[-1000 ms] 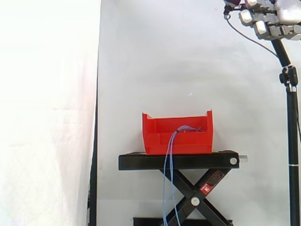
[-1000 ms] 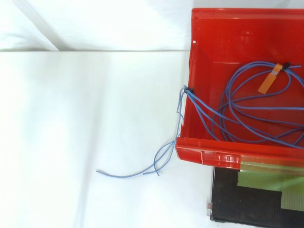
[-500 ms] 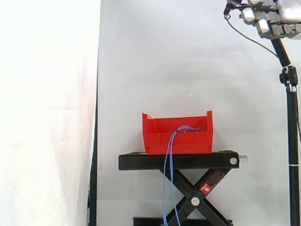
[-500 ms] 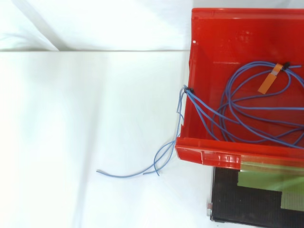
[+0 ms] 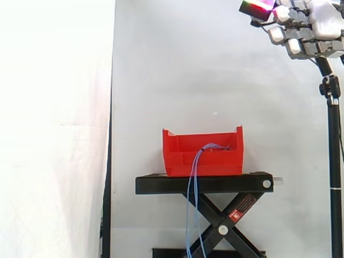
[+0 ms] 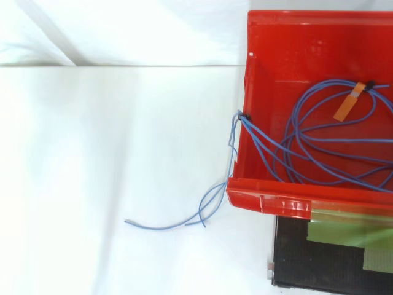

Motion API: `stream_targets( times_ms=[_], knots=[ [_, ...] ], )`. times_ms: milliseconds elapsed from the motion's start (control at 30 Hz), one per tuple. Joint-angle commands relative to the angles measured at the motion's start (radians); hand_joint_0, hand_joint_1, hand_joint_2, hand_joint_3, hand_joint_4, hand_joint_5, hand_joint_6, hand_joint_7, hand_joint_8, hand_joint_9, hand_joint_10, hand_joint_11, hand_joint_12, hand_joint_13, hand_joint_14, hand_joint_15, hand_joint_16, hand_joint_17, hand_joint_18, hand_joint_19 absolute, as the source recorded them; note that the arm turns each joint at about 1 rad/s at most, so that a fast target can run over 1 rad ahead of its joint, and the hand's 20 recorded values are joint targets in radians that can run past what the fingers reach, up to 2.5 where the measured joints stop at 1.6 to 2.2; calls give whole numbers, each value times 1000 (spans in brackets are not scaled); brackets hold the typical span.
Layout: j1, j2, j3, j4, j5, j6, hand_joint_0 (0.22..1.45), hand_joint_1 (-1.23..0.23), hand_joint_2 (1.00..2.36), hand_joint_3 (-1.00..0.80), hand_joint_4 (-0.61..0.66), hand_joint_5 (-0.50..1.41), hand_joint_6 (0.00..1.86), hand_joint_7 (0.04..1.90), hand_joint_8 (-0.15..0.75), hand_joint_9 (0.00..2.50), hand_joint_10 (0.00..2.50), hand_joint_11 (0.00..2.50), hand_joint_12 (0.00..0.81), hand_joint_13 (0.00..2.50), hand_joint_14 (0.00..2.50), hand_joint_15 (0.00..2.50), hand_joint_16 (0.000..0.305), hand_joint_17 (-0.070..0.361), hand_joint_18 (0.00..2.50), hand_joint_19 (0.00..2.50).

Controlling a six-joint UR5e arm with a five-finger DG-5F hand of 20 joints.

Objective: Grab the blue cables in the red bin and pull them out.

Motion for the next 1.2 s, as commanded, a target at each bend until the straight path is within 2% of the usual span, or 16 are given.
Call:
stream_targets(
  times_ms=[0, 500, 833, 1033, 1167],
  knots=[
    [0, -1, -1, 18, 1, 0, 826, -793, 1000, -1000, 209, 391, 5, 149, 278, 603, 6, 197, 322, 358, 11, 314, 43, 96, 312, 556],
    [2, -1, 1, 35, 3, 0, 826, -792, 1000, -1000, 209, 392, 5, 149, 279, 605, 6, 198, 323, 356, 11, 318, 43, 96, 313, 564],
    [16, -3, -1, 58, 6, -9, 826, -792, 1000, -1000, 210, 393, 5, 147, 280, 605, 7, 205, 323, 358, 12, 314, 43, 96, 313, 565],
    [17, -53, 1, 67, 9, -3, 827, -792, 1000, -1000, 212, 393, 5, 150, 280, 605, 6, 197, 323, 359, 11, 319, 43, 96, 314, 557],
    [19, -76, 1, 150, 9, 6, 827, -802, 1000, -1000, 201, 395, 7, 202, 279, 613, 9, 270, 323, 361, 11, 322, 43, 96, 316, 556]
  ],
)
